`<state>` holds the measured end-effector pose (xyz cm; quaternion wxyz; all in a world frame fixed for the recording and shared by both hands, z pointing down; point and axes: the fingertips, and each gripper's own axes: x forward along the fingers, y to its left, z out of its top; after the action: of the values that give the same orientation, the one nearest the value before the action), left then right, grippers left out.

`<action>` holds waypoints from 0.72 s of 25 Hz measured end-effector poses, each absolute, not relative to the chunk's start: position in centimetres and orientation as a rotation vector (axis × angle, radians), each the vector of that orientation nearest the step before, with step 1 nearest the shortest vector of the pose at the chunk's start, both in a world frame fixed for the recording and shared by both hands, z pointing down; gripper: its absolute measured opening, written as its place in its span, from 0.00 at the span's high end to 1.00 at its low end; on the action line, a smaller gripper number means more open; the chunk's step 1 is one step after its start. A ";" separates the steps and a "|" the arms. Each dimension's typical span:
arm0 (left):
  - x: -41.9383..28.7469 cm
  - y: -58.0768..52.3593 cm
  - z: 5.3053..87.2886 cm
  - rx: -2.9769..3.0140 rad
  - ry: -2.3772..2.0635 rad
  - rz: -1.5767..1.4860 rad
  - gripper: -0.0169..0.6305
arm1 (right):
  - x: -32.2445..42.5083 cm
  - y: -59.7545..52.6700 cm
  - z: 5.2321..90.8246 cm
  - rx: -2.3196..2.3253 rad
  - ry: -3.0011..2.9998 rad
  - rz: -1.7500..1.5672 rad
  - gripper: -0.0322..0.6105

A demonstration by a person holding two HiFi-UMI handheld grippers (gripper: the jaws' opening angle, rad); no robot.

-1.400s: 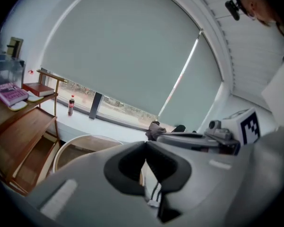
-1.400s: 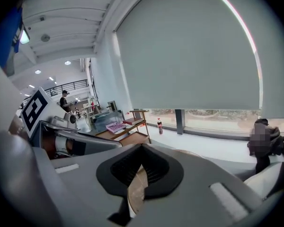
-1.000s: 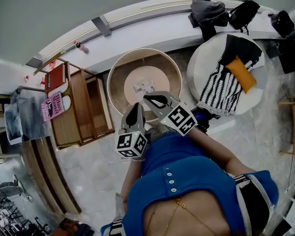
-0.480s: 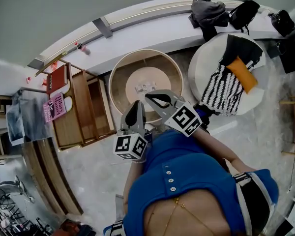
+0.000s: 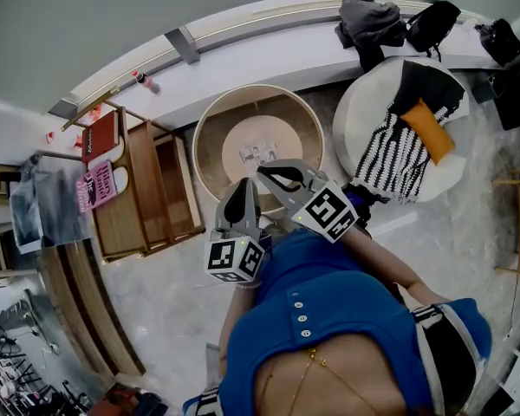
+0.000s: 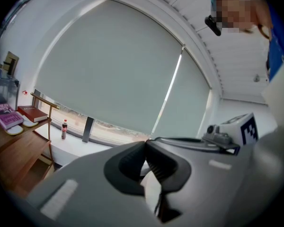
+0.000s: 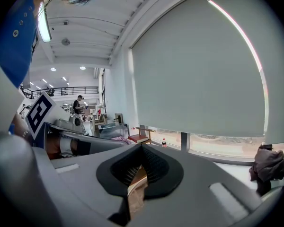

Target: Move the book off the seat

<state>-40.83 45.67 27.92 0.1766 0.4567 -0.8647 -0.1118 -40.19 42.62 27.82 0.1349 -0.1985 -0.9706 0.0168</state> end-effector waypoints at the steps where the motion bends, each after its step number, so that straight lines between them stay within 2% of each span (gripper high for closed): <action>1: -40.8 45.7 27.9 1.295 -2.447 -0.315 0.97 | -40.1 42.7 27.8 -0.575 -2.812 0.053 0.95; 18: -40.8 45.7 28.1 1.294 -2.451 -0.274 0.97 | -40.0 42.9 27.9 -0.578 -2.810 0.079 0.95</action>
<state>-40.76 45.66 28.06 0.1773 0.4571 -0.8662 -0.0968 -40.01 42.91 27.90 0.1356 -0.1997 -0.9700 0.0274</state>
